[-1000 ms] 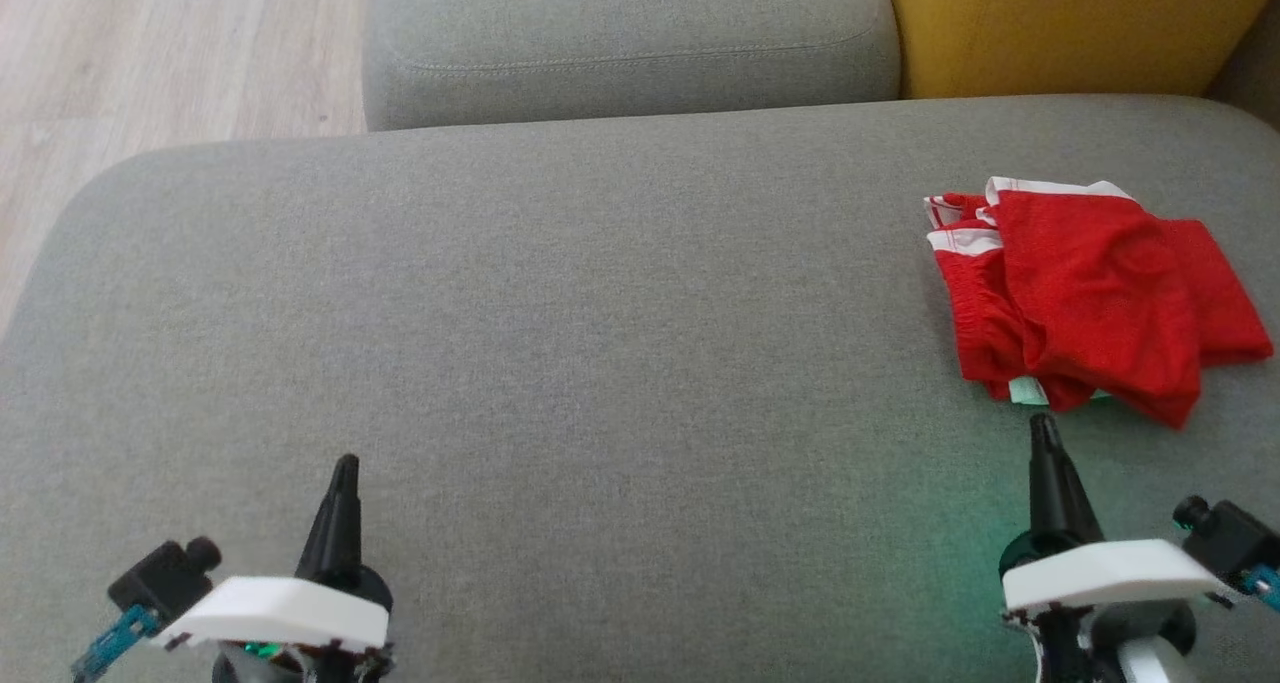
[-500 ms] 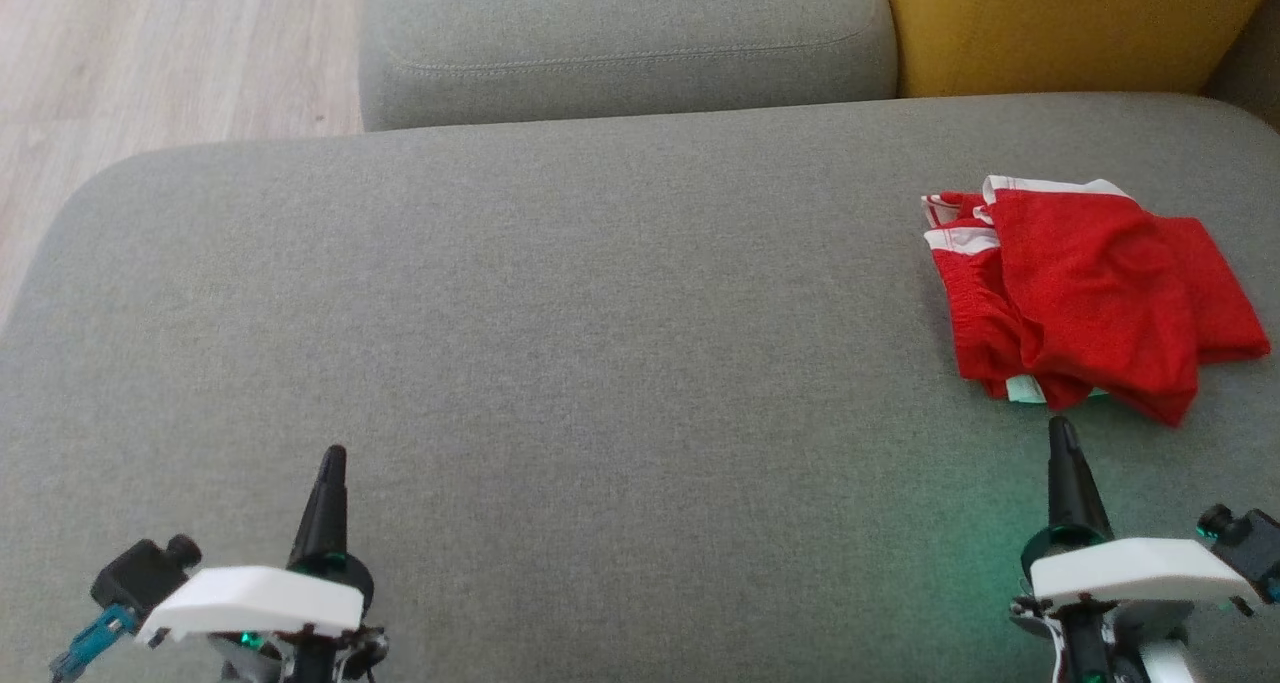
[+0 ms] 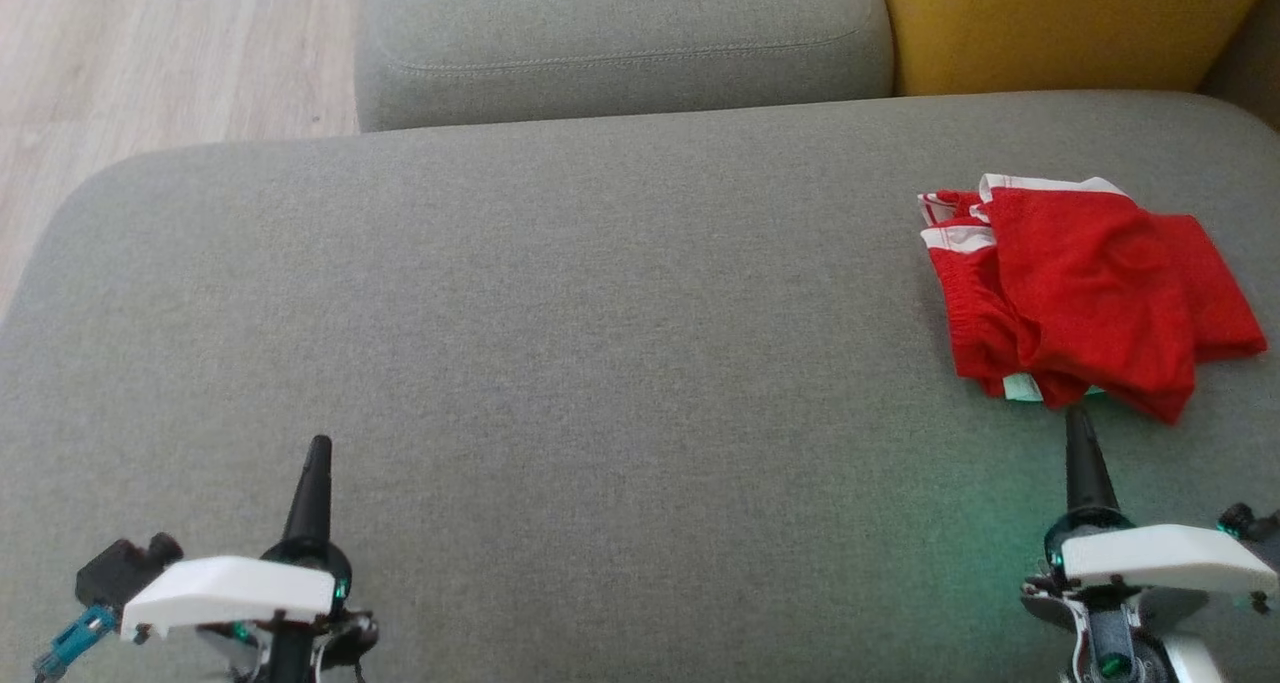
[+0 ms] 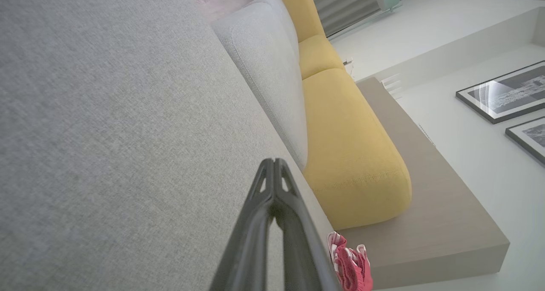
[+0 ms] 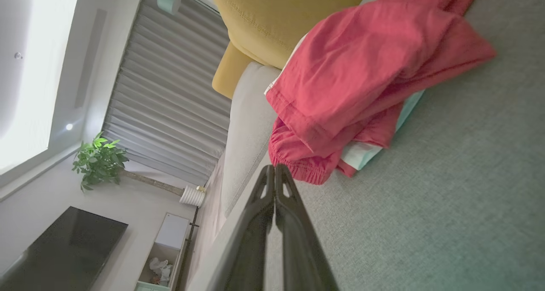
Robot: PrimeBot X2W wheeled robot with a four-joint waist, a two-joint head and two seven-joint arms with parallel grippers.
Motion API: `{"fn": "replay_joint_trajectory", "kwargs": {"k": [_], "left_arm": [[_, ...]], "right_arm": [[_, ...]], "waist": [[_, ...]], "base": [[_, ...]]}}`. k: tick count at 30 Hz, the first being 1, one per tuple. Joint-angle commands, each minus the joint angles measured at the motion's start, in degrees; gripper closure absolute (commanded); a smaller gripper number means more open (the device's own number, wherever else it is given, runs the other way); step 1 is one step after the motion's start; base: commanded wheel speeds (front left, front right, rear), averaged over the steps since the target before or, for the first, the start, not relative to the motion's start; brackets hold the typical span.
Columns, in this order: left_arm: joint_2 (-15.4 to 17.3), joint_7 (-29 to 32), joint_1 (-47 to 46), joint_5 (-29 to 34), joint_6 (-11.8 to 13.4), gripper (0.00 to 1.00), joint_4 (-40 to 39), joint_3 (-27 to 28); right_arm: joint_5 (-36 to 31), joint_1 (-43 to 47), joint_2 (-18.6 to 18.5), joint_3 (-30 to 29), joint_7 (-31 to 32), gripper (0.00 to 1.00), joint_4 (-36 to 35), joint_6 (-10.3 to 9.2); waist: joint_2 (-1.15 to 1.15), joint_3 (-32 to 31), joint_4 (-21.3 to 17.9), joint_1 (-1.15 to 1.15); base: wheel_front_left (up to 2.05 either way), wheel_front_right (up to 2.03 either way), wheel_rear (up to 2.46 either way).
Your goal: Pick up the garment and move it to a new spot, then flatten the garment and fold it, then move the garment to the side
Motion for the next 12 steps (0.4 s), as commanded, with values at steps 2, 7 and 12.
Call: {"fn": "replay_joint_trajectory", "kwargs": {"k": [2, 7, 12], "left_arm": [[0.82, 0.71, -3.55, -2.2, -0.4, 1.0, -1.58, 2.24], [0.83, 1.54, -3.91, -5.05, -0.46, 1.0, -1.51, 2.88], [0.84, 2.21, -4.19, -7.35, -0.51, 1.0, -1.45, 3.39]], "right_arm": [[2.66, -3.09, -1.12, 0.25, 0.88, 1.0, -2.16, -0.03], [5.99, -3.34, -1.13, -0.21, 1.69, 1.0, -2.21, -0.04], [8.67, -3.54, -1.13, -0.59, 2.35, 1.0, -2.25, -0.04]], "waist": [[0.0, 0.01, -0.05, 0.0], [0.0, 0.03, -0.13, 0.0], [0.0, 0.04, -0.21, 0.0]], "base": [[0.0, 0.0, 0.0], [0.0, 0.0, 0.0], [0.0, 0.0, 0.0]]}}
